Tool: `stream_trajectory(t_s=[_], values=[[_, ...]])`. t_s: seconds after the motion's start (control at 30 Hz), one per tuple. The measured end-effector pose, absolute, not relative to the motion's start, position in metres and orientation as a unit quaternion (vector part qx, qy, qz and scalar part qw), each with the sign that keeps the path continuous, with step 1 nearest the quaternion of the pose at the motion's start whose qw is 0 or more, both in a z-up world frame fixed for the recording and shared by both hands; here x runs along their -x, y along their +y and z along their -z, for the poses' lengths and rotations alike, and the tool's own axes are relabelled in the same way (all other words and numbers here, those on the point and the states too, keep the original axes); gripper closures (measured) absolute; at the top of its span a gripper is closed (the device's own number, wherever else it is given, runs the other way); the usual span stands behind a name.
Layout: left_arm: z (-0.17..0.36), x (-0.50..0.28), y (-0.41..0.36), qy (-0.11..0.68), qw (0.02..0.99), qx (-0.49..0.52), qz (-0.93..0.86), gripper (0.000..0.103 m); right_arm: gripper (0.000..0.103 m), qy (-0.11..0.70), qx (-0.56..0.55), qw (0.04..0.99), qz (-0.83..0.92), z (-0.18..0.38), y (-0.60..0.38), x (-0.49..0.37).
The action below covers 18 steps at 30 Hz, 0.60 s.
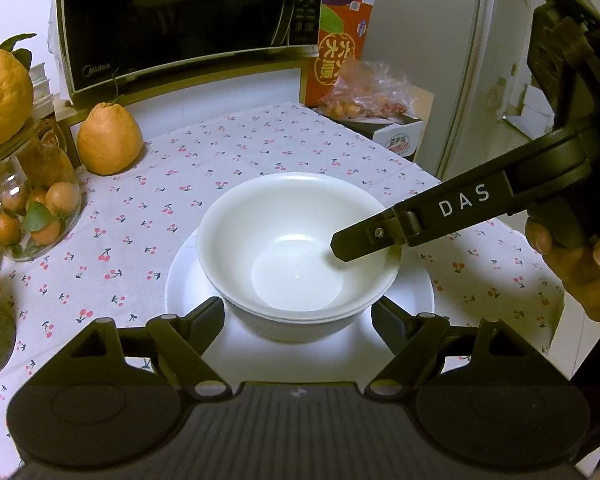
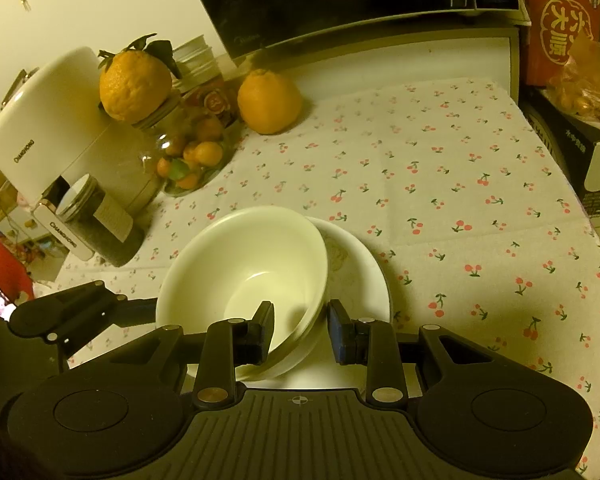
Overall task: Organize plates and bowls
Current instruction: 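Carry the nested bowls with the right gripper toward the white plate stack, then lower the bowls onto the plate stack and open the right gripper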
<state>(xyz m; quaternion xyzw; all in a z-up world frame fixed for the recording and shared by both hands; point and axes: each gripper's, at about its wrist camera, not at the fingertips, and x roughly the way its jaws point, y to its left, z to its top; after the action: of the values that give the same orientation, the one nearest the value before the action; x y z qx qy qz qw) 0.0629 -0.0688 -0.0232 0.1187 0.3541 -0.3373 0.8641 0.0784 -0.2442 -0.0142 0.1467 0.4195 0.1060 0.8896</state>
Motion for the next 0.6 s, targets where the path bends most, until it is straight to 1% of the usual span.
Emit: stream_trajectory(t_s=[0.03,0.07,0.1,0.17,0.27,0.4,0.5,0.6], values=[[0.023,-0.063,-0.069,0.356,0.864,-0.121,0.336,0.018,0.072,0.42,-0.152,0.889,-0.105,0.013,-0.246,-0.079],[0.023,-0.063,-0.068,0.359,0.863,-0.121,0.334,0.016,0.069,0.42,-0.158,0.888,-0.104,0.012,-0.249,-0.08],[0.022,-0.063,-0.067,0.361,0.863,-0.119,0.333,0.014,0.057,0.418,-0.164,0.888,-0.103,0.011,-0.251,-0.08],[0.02,-0.062,-0.064,0.365,0.862,-0.114,0.332,0.012,0.044,0.408,-0.174,0.891,-0.097,0.007,-0.256,-0.079],[0.014,-0.058,-0.058,0.369,0.864,-0.103,0.326,0.008,0.03,0.397,-0.171,0.897,-0.09,0.0,-0.261,-0.073],[0.003,-0.048,-0.049,0.371,0.872,-0.082,0.308,0.003,0.011,0.368,-0.13,0.917,-0.078,-0.017,-0.26,-0.057],[-0.004,-0.045,-0.047,0.376,0.88,-0.073,0.281,0.001,0.004,0.352,-0.108,0.927,-0.07,-0.03,-0.256,-0.045],[-0.008,-0.042,-0.046,0.393,0.885,-0.067,0.239,0.001,0.003,0.35,-0.085,0.93,-0.068,-0.038,-0.249,-0.031]])
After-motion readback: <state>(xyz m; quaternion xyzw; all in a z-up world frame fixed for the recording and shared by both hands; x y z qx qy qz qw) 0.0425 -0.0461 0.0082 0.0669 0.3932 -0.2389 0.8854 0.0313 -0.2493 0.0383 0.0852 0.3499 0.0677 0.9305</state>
